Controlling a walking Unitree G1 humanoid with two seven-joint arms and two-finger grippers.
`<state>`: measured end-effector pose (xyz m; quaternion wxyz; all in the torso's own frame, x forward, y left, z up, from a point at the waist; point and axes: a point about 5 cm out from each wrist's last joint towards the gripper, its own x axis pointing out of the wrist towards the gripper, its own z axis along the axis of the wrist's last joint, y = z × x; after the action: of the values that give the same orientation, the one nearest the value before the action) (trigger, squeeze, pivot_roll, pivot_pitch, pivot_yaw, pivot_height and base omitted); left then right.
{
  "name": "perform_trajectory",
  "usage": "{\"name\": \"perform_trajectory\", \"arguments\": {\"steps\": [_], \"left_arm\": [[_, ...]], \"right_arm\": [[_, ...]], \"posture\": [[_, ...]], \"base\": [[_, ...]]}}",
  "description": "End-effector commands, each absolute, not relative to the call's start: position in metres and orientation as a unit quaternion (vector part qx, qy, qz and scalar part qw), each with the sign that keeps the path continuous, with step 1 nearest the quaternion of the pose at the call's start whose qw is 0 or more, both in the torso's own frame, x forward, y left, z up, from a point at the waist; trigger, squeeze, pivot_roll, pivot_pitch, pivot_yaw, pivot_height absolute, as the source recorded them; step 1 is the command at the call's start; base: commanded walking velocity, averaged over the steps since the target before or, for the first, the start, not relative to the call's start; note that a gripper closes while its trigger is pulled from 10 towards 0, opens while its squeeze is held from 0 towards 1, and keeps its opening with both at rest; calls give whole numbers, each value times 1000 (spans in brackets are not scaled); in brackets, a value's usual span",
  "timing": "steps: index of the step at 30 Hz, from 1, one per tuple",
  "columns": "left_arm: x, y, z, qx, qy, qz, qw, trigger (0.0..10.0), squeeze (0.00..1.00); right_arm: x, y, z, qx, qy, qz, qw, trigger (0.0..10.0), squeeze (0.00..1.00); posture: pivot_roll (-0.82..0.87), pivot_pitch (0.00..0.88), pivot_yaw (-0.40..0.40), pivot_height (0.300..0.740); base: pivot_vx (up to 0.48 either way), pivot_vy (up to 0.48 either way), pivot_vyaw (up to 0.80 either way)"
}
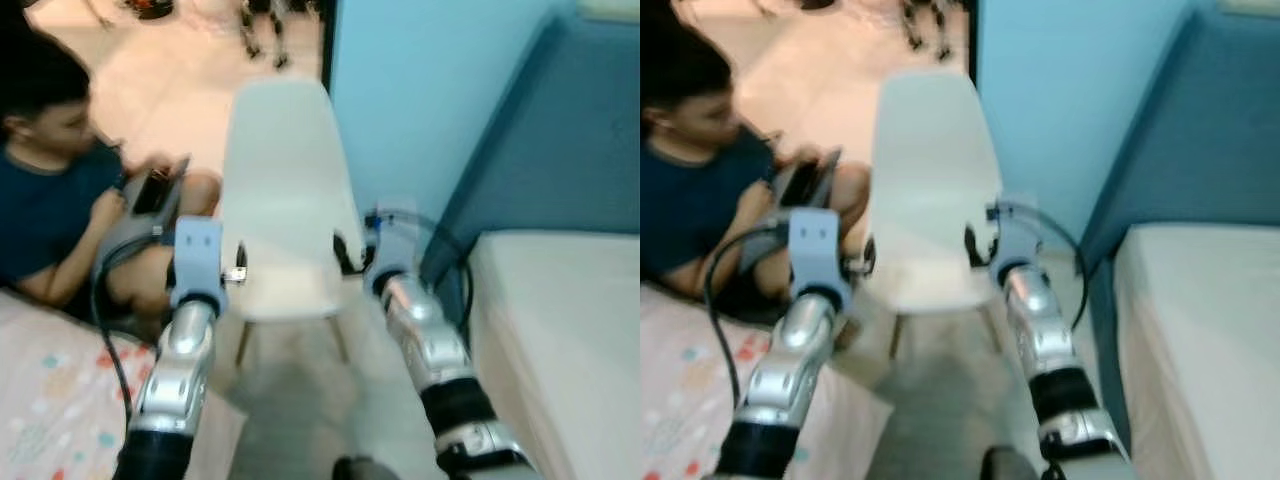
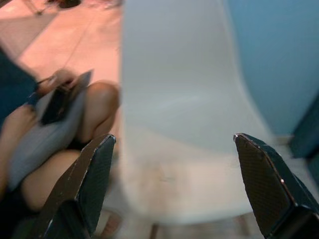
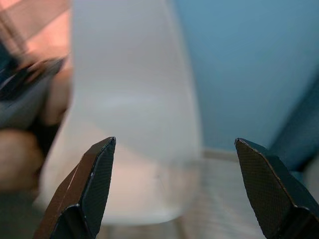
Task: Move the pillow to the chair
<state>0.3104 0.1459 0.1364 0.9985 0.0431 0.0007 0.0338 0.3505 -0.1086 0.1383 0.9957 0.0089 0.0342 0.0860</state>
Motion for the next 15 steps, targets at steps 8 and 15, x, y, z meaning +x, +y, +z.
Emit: {"name": "perform_trajectory", "arguments": {"steps": [8,15], "left_arm": [[308,144,132,41,14,30,999,10000,0],[308,143,131,41,15,29,999,10000,0]], "right_arm": [[348,-108,135,12,40,83,996,10000,0],[348,-109,136,12,39,82,996,10000,0]], "posture": [[-6,165,-8,740],[-9,165,-7,740]], "base": [[0,0,-800],[0,0,-800]]}}
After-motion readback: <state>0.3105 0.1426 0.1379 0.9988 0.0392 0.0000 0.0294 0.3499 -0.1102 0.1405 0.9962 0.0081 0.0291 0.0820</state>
